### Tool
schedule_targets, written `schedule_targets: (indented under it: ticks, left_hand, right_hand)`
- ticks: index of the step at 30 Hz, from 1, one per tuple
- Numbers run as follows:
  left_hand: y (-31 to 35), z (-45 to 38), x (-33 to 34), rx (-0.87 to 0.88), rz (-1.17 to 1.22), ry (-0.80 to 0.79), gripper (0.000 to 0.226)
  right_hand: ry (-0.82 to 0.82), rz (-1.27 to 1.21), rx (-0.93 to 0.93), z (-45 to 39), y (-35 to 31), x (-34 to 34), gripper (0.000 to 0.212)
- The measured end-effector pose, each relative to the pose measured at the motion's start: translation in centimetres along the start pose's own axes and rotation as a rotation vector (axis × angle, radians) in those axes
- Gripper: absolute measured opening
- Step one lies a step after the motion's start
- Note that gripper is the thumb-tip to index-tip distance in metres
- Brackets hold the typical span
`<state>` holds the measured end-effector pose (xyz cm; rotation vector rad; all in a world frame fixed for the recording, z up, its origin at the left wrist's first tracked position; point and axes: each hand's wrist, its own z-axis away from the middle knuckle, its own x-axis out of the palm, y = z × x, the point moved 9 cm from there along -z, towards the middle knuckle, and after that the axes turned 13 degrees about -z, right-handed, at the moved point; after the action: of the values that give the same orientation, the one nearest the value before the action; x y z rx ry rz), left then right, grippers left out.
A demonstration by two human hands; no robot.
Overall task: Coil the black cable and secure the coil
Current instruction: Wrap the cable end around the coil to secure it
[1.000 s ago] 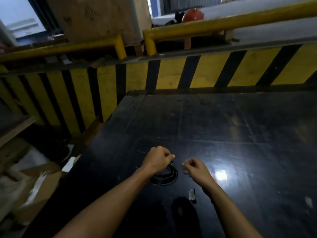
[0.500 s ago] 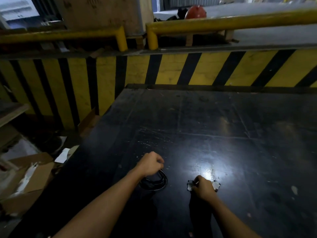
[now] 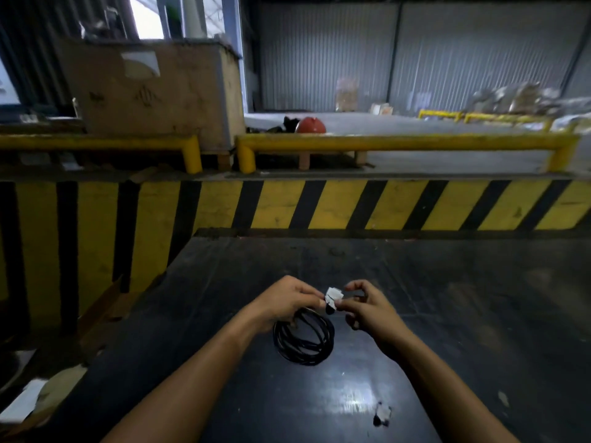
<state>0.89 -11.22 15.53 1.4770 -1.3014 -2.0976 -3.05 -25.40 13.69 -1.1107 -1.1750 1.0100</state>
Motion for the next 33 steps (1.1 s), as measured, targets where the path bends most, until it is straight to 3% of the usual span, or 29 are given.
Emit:
schedule_targets:
  ticks: [7, 22, 25, 33]
  left_hand:
    - [4.3, -0.6, -2.9, 0.079, 0.1, -0.016, 0.016]
    - [9.5, -1.2, -5.0, 0.268, 0.117, -0.104, 0.015]
    - [10.1, -1.0, -5.0, 0.295, 0.102, -0.129, 0.015]
    - [11.2, -0.7, -5.1, 0.33, 0.148, -0.124, 0.018]
  right_hand:
    - [-0.023, 0.056, -0.196, 0.4, -7.7, 1.5, 0.019]
    - [-0.247, 0.492, -0.523, 1.2, -13.4, 2.9, 0.023]
    - [-0.277, 0.447, -0.521, 1.2, -13.8, 2.7, 0.03]
    - [-0.251, 0.257, -0.491, 0.5, -14.0, 2.2, 0.009]
